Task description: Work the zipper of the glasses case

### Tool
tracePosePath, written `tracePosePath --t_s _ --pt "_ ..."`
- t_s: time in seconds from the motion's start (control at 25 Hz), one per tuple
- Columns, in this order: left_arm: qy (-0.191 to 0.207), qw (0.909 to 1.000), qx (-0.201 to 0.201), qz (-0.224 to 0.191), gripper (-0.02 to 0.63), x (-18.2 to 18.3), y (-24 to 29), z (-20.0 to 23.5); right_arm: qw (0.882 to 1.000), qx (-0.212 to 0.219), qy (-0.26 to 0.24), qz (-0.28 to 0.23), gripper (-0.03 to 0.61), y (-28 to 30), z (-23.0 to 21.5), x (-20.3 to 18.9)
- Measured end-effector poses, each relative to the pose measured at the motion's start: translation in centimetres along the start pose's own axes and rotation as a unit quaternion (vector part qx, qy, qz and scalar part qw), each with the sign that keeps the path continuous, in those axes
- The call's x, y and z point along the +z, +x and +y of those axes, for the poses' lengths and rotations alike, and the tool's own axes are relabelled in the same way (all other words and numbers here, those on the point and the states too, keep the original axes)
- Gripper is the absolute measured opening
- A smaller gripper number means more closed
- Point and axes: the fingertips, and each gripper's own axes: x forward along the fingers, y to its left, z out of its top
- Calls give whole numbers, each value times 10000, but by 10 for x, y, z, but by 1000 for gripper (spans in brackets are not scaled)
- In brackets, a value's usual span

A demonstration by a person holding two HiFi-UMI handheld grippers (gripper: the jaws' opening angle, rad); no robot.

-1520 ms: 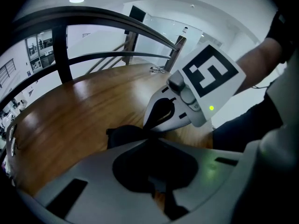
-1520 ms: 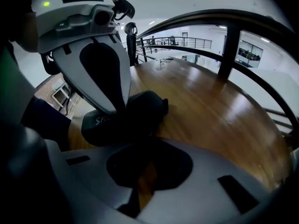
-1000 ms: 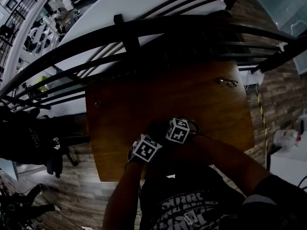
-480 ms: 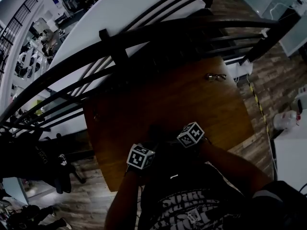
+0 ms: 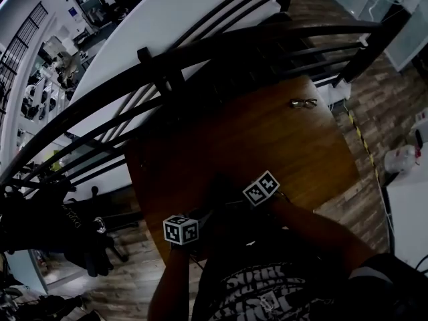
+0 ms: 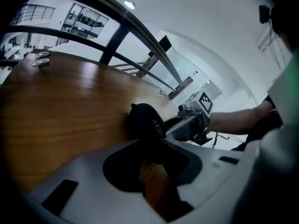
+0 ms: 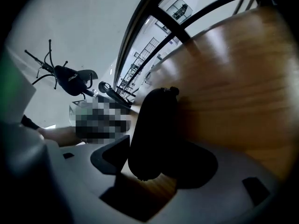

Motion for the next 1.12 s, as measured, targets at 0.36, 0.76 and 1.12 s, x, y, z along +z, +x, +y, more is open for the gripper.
tracePosePath --t_s 0.36,0.76,1.12 --pt "-655 9925 -803 -643 175 11 -8 -7 9976 187 -667 -33 233 -16 14 -10" --pt "-993 9440 -2741 -1543 322 57 -1 -81 9798 1642 -947 -641 232 -89 76 -18" --pt "-775 8960 -4116 -1475 364 73 -4 -151 9652 2208 -1330 -434 232 -109 116 -29"
